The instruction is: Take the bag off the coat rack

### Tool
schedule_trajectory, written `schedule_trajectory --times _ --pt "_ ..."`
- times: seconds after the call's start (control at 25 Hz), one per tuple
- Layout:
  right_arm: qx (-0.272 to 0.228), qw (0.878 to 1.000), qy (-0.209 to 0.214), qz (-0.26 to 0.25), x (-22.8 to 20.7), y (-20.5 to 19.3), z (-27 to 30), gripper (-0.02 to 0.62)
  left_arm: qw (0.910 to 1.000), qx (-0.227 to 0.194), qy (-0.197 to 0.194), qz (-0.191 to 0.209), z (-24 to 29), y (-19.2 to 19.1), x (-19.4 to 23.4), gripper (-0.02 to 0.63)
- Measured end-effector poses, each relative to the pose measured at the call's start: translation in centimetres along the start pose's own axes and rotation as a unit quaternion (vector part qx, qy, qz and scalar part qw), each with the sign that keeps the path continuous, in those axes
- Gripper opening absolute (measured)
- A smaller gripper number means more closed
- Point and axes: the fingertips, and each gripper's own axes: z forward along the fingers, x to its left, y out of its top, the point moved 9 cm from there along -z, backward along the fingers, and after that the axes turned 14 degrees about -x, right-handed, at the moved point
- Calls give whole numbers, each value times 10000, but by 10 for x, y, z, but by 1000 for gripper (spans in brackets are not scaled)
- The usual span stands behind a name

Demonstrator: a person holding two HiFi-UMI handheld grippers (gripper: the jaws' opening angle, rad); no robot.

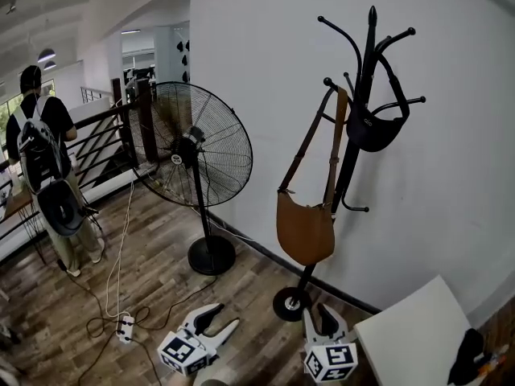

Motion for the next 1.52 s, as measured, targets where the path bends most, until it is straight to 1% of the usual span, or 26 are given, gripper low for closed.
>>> schedule_trajectory --times 0.16,0.36,0.48,0.64,0.8,0.88,1.08,1.24,1.32,1.44,1.52 --pt "31 10000 -63 -15 -3 -4 21 112 9998 74 30 -158 14 -7 18 199" --pt "3 9998 -167 -113 -1 -9 54 112 9997 33 -145 -188 38 -16 59 199" --pt "-39 9991 -391 -175 -7 -7 79 112 9993 0 -317 -213 65 -18 89 195" --pt "-55 9972 -694 -290 -7 -1 110 112 9979 119 -533 -338 93 -16 128 192" --pt "-135 9932 -1066 -442 -3 7 139 112 9948 -48 -882 -506 127 -19 162 190" --pt "-182 9907 -1243 -517 -2 10 153 110 9925 -59 -1078 -581 144 -23 178 189" --pt "-330 9804 -1809 -708 6 16 180 110 9831 -23 -1723 -619 177 -27 215 189" --pt "-529 9689 -2247 -896 9 23 199 110 9752 10 -2117 -645 204 -29 242 189" --pt "-609 9630 -2420 -1021 8 28 206 110 9716 21 -2274 -659 217 -30 250 188" --pt "-699 9523 -2722 -1188 6 33 211 110 9636 -65 -2609 -579 238 -31 258 186" --pt "-758 9465 -2866 -1277 5 36 214 110 9609 -116 -2718 -525 251 -32 263 184"
